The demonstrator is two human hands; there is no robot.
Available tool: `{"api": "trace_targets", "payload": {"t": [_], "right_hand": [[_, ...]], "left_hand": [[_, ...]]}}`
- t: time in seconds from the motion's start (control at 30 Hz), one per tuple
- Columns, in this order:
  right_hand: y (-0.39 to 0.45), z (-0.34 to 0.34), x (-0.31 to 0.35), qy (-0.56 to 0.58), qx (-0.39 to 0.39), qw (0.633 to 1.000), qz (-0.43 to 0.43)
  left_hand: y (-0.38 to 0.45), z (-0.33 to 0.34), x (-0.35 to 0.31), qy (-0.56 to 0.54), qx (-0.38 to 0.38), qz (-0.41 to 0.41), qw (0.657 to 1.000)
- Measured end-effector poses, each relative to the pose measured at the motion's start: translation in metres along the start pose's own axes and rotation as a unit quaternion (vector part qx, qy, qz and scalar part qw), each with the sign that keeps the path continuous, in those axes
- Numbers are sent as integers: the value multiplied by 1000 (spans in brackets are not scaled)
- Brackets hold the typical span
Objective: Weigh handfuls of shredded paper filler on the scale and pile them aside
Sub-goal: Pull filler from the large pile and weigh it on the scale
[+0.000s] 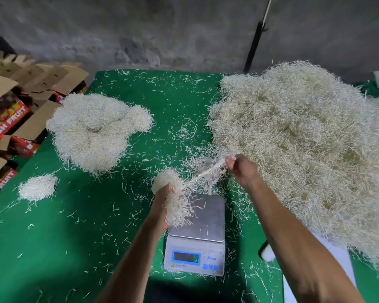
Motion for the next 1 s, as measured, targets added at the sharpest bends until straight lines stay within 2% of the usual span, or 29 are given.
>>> {"api": "trace_targets", "payload": {"t": [0.13,0.23,0.27,0.33,0.43,0.5,0.6,0.7,0.77,0.83,0.9,0.97,1.0], "right_hand": [[9,-12,27,-23,-78,995,-62],[11,-24,39,-5,-80,992,-92],[10,-26,40,-20,-54,994,-88],[4,-19,33,-80,52,994,-58],[-5,1,10,-45,207,977,31],[-17,17,-2,-62,263,959,84],[-21,28,-9,-87,297,945,101],[-10,22,3,-36,229,970,69],[-5,19,13,-22,173,984,28],[0,15,23,60,105,993,10],[7,7,40,135,43,990,-17],[14,-5,58,117,12,992,-52],[18,-10,65,43,3,997,-69]], "left_hand": [[1,-18,5,-115,-37,55,991],[5,-32,3,-200,-64,29,977],[7,-35,3,-196,-64,32,978],[4,-27,-4,-151,-37,50,987],[-3,12,-19,-11,64,68,996],[-9,38,-26,38,99,28,994],[-13,61,-30,96,153,36,983],[-16,56,-19,45,146,-1,988],[-18,50,-15,52,145,5,988],[-21,44,-19,72,88,18,993],[-10,28,-12,44,29,-18,998],[-10,9,-11,-1,-16,-18,1000],[-6,-1,-7,-12,-27,-13,999]]}}
Point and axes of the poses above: each hand's wrist, its own y-axis towards the middle knuckle, its own z-axis out of the palm, x = y × z, the point moved 2 cm from there along y, towards the middle knuckle, and after that the axes turned 5 degrees about -z, right-handed, at the moved point
